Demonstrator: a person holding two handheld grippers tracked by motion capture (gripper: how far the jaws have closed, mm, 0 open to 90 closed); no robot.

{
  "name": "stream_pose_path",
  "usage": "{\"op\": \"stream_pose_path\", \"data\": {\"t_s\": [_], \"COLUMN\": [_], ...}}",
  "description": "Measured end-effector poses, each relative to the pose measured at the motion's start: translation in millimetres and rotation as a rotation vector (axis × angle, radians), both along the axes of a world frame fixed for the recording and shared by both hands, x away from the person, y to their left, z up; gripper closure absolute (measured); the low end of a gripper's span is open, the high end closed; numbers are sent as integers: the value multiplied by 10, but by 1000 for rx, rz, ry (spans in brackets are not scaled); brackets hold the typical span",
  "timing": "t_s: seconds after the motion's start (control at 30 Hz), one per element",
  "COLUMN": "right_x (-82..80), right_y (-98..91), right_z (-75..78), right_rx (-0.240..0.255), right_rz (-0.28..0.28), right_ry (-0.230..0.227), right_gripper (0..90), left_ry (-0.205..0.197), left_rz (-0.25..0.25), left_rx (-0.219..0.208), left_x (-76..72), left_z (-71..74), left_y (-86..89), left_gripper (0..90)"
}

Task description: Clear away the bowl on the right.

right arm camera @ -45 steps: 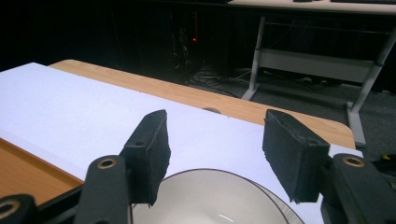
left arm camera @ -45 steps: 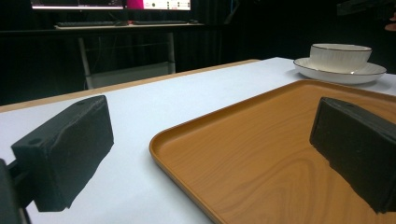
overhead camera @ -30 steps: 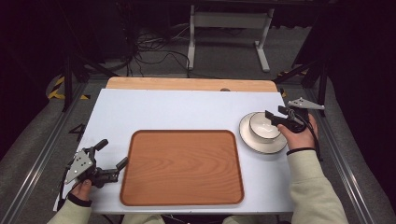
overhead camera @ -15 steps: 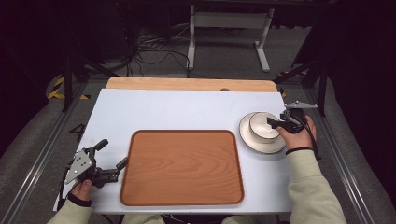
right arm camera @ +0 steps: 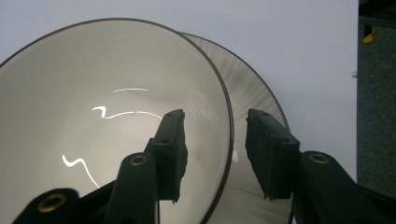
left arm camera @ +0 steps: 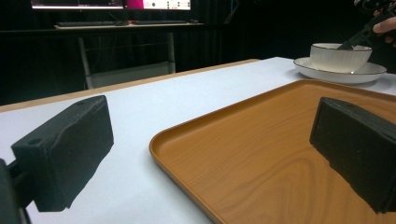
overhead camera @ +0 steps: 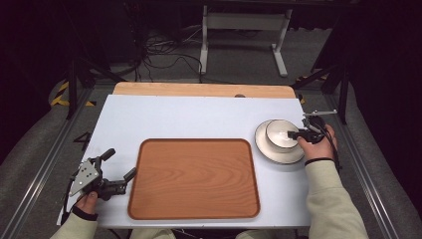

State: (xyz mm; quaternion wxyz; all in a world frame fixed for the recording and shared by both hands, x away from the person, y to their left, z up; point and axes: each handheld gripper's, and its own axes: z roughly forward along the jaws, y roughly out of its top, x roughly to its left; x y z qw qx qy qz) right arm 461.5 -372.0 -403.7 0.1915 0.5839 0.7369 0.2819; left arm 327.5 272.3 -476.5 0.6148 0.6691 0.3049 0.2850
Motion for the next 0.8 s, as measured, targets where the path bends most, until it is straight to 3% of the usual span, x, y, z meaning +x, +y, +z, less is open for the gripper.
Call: {"op": "stream_pose_path", "data": {"t_s": [0.23,0.4,0.53,0.8], "right_x": [0,8,13,7], "right_y": [-6,21,40,38], "right_z": [10,20,26,36], "right_rx": [12,-1,-21,-5], "right_rz": [-26,-16,-32,-56], "right_ry": [50,58,62,64], "right_gripper": [728,791,814,829], "left_ry": [0,0,0,0], "left_rz": [0,0,0,0], "left_rx": [1,0,0,1], "left_x": [1,0,0,0], "left_z": [0,0,0,0], "left_y": [0,0,0,0], "left_gripper": [2,2,2,2]}}
